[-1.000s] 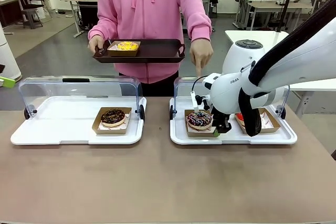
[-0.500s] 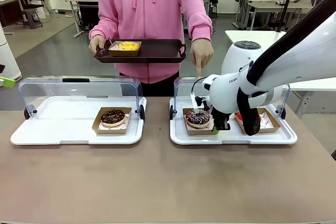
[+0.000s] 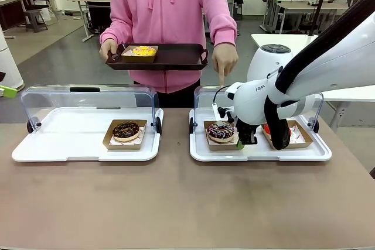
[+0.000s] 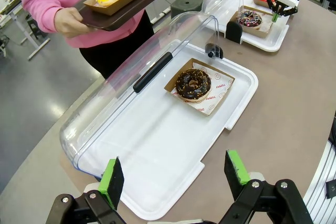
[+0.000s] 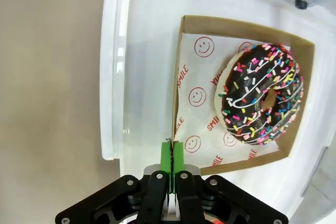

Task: Provide the desired donut to the person.
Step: Pick up and lift the Paper togo box containing the Donut pointed at by the person.

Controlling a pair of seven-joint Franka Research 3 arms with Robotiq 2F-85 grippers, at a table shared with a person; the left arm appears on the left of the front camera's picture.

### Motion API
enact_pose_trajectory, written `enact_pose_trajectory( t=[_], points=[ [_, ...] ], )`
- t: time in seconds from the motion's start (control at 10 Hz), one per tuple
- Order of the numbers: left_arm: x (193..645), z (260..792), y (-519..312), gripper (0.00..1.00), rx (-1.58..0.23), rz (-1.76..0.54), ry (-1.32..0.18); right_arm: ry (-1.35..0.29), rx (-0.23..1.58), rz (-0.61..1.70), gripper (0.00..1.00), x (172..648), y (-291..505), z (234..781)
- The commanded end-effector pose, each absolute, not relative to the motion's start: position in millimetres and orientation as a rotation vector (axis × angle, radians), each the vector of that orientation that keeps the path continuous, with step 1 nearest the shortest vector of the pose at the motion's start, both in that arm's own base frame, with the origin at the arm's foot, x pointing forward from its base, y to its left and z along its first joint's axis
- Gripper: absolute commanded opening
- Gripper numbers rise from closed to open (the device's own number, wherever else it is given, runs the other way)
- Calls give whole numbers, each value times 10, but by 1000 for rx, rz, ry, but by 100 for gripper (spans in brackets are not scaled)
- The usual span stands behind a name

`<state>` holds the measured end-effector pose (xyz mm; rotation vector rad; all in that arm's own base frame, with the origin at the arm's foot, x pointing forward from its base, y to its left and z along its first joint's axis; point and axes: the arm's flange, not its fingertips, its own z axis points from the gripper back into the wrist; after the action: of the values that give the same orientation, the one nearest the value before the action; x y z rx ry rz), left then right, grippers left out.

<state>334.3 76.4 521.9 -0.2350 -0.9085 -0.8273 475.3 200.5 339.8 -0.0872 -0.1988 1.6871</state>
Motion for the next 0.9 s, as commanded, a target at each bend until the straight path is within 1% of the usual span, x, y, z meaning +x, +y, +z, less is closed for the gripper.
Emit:
enact_pose_trajectory(
  t=[0.0, 0.2, 0.3, 0.4, 0.6, 0.8],
  points=[
    [3307, 5181, 732, 100, -225, -814, -898, -230, -90, 1706, 0, 4546, 1905, 3649],
    [3307, 5181, 732, 100, -225, -814, -898, -218, -103, 1723, 0, 4315, 1941, 3853],
    [3307, 5181, 732, 100, -225, -814, -898, -253, -100, 1743, 0, 4148, 1948, 3968],
    [3307, 5181, 732, 100, -225, -814, -898, -270, -111, 1753, 0, 3927, 1926, 4097],
    [3307, 5181, 732, 100, -225, -814, -898, -314, -190, 1766, 0, 3370, 1937, 4406],
    [3307, 5181, 732, 100, -225, -814, -898, -343, -253, 1796, 0, 2952, 2003, 4824]
  ],
)
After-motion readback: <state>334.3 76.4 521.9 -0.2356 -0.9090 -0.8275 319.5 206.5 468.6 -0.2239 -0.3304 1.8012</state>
